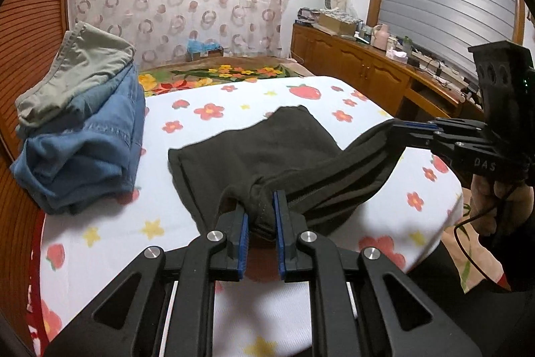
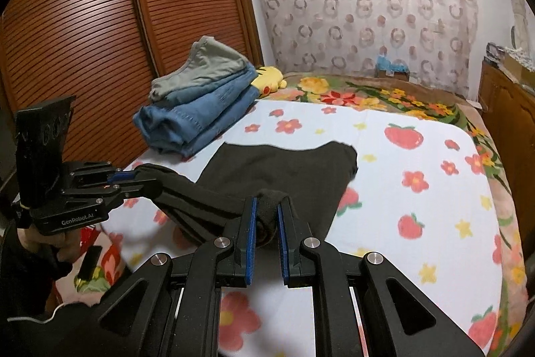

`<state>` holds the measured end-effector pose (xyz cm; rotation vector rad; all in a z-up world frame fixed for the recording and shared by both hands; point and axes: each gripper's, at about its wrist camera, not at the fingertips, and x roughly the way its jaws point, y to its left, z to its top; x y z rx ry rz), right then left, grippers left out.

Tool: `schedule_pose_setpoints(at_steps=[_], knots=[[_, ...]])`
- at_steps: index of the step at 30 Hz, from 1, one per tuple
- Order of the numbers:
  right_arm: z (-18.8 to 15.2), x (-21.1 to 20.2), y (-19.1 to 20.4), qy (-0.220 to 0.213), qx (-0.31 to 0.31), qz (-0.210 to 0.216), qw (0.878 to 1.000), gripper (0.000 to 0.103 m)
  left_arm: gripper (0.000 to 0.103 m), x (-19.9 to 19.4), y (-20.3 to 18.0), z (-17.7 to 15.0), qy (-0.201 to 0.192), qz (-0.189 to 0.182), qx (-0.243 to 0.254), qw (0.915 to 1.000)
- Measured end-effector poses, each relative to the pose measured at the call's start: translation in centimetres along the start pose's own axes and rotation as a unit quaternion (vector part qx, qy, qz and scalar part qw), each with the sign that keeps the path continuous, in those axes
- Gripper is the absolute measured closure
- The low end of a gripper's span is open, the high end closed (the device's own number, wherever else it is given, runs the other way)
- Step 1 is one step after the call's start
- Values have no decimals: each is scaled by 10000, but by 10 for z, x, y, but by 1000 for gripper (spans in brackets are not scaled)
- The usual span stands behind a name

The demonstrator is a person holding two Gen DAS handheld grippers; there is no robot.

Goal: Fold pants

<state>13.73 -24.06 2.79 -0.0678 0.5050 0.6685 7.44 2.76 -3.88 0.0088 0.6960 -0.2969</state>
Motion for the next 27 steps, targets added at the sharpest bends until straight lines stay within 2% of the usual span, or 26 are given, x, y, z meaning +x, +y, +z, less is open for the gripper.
schedule_pose_setpoints(at_steps=[18,27], knots=[[43,66,-17,57,-104,-358,9993,91,89,37,23,49,-10,273,7,9996],[53,95,-24,185,-46,-430,9989,91,89,57,34,53,121,380,-81,9992]])
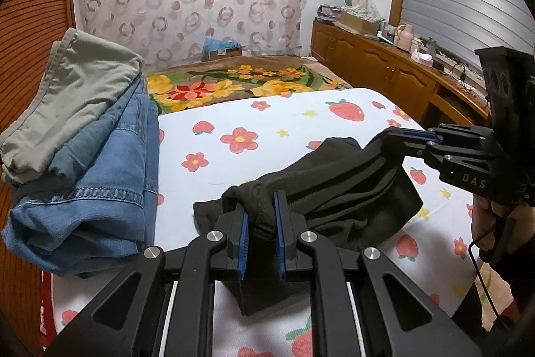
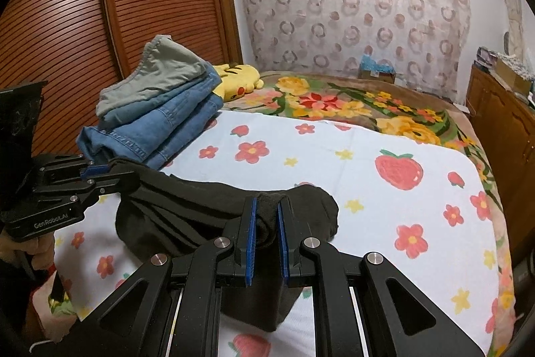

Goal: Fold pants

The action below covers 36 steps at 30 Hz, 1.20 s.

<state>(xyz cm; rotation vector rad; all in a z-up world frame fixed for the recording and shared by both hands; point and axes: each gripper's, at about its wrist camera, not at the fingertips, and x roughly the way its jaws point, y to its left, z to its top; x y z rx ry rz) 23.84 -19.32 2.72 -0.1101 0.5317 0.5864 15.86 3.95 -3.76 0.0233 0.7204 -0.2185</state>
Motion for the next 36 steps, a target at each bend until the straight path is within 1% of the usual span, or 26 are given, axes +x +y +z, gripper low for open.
schedule_pose_setpoints(at_steps=[3,4,5,6,7,10,11,14,18,25,32,35,36], knots=[[-1,5,-1,44,0,-56,10000,91,88,3,1,-1,53,-6,-32,10000],[-1,5,0,35,7,-40,10000,91,86,3,1,-2,71,-26,-60,10000],[-2,3,0,21,19,-24,10000,86,84,2,2,-2,86,-38,-91,9999],[-2,1,0,5,32,-26,10000,85,78,0,3,-3,74,-8,-106,9999],[-2,-1,0,-10,34,-48,10000,82,69,-1,3,-3,46,13,-110,9999],[-5,-13,1,-105,-42,-113,9999,76,57,-11,3,-4,-66,-31,-121,9999],[-7,-16,1,-114,-66,-130,9998,73,57,-13,3,-5,-86,-44,-130,9999],[-16,-26,-1,-76,-97,-145,9998,71,57,-20,3,-13,-119,-85,-163,9998],[-33,-32,-5,144,-44,-33,9999,66,57,-22,2,-29,-24,-118,-188,9998],[-56,-30,-6,574,-24,129,9983,65,57,-10,-3,-55,281,-177,-192,9993],[-61,-14,-3,878,-57,238,9958,65,57,3,-6,-63,433,-223,-92,9988],[-60,-7,-2,973,-97,258,9949,65,62,8,-6,-65,491,-202,-52,9986],[-60,-5,-1,996,-110,270,9946,65,66,10,-6,-65,513,-179,-30,9985]])
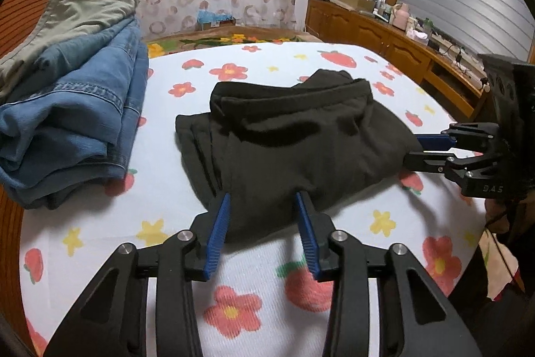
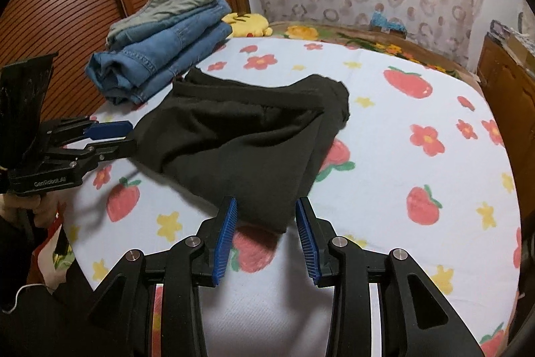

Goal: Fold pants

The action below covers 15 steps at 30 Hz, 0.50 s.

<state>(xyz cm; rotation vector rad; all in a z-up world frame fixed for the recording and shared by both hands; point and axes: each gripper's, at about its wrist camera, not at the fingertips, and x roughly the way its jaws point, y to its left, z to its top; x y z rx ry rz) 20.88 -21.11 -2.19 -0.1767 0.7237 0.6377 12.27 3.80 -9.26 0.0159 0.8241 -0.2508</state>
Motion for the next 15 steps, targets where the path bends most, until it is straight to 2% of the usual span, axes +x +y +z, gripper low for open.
schedule_pose_setpoints(at_steps=[2,4,6,15], knots=[[1,1,0,-2,-14,26,10000,68,74,2,1,0,40,3,-2,10000],[0,0,0,-33,-40,87,9999,84,90,2,3,0,26,-31,-13,10000],[-2,-3,-1,-92,-66,108,9999,90,94,1,2,-1,7,-46,9,10000],[-18,-32,1,-321,4,204,9993,92,97,-35,-8,-2,-360,-129,72,9992]])
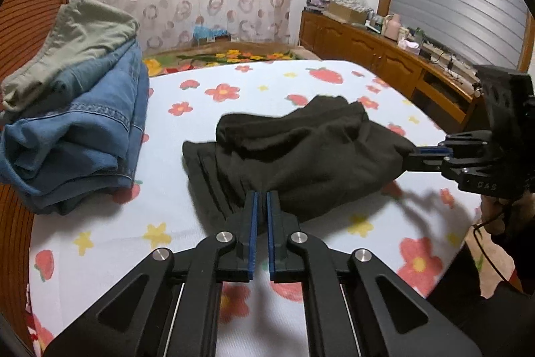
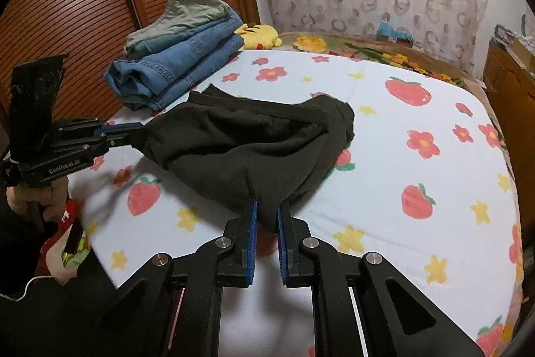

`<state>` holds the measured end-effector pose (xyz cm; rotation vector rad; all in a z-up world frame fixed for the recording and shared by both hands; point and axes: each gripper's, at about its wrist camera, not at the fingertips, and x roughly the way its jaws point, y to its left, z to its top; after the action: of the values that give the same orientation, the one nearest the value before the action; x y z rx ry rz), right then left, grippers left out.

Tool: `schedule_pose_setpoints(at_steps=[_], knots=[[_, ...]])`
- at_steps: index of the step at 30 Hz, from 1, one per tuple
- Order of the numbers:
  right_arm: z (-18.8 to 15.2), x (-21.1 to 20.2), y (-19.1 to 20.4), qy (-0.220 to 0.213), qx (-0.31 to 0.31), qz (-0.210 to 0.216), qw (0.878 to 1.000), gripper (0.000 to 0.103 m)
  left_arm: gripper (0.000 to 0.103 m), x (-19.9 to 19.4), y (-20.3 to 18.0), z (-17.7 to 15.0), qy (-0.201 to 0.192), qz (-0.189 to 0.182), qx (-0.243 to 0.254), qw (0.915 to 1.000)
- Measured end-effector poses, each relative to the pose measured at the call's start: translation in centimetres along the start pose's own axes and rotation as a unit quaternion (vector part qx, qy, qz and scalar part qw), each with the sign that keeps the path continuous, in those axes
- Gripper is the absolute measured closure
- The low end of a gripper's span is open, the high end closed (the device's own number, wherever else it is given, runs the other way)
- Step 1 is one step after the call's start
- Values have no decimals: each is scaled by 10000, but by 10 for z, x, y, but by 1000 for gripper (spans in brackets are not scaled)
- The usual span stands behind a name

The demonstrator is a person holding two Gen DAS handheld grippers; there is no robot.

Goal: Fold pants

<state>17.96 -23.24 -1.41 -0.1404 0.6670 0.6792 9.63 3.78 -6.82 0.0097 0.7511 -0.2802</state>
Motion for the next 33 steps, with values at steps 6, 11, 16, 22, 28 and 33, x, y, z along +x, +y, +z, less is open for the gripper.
schedule_pose_setpoints(at_steps=[6,11,16,22,28,33], knots=[[-18,-18,12,51,-88,-27,9999,92,97,-16,-14,-14,39,-78,151,9998],[-29,-34,18,38,-69,32,10000,92,97,-27,-18,-22,39,-105,146,9998],[-41,-36,22,132,-120,-24,9998,92,97,-33,-19,-26,33,-101,138,9998],[-36,-37,23,66,-49,-45,10000,90,97,-33,-16,-23,14,-28,91,10000],[-34,-48,21,-105,-51,-167,9998,86,73,-25,-15,-17,104,-14,115,9999],[-30,-51,16,-243,-33,-283,9993,76,57,-11,-16,-10,181,-102,153,9997]])
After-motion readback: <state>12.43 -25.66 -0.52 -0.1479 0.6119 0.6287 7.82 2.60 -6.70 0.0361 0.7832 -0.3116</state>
